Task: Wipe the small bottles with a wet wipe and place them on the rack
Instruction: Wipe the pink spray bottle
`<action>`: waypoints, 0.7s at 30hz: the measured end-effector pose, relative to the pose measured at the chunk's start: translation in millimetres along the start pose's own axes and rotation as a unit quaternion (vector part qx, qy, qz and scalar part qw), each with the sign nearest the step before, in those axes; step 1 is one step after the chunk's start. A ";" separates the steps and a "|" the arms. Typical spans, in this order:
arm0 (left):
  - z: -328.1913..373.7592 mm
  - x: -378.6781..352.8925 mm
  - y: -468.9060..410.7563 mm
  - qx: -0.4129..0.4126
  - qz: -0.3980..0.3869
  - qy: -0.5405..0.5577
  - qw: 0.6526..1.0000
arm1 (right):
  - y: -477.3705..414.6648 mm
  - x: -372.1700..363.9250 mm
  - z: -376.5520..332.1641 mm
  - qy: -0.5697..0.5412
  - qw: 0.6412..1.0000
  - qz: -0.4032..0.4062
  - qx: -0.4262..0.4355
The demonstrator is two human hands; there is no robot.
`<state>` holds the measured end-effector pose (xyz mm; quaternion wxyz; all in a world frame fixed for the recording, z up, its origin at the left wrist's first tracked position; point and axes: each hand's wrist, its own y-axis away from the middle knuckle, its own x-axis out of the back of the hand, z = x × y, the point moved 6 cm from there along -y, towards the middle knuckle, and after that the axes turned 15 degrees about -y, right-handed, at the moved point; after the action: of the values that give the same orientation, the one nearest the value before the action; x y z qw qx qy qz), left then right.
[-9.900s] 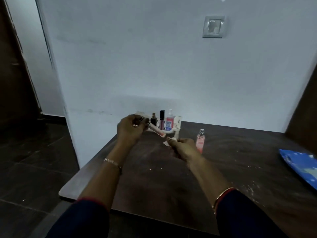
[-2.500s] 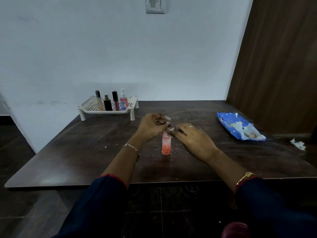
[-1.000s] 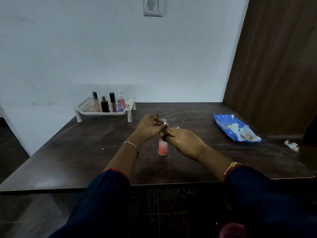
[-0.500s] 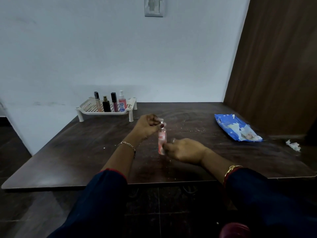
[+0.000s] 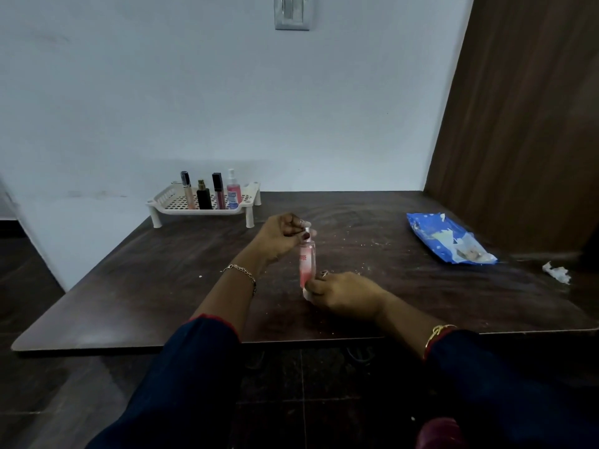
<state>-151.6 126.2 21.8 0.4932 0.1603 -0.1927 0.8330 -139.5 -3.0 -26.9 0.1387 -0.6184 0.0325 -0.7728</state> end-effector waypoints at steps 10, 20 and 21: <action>3.3 -0.2 1.9 0.008 0.005 -0.037 0.999 | -18.2 41.8 38.8 -0.131 0.972 0.142 -0.132; -5.0 13.4 2.7 0.013 0.088 -0.077 0.993 | -15.8 7.3 17.8 -0.154 0.977 0.072 -0.125; -6.1 14.8 2.2 0.018 0.086 -0.075 0.993 | -15.7 5.0 15.5 -0.145 0.981 0.058 -0.119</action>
<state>-160.8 139.4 22.8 0.4008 0.2141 -0.2270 0.8614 -128.3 12.7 -15.1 0.1117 -0.7331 0.1396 -0.6562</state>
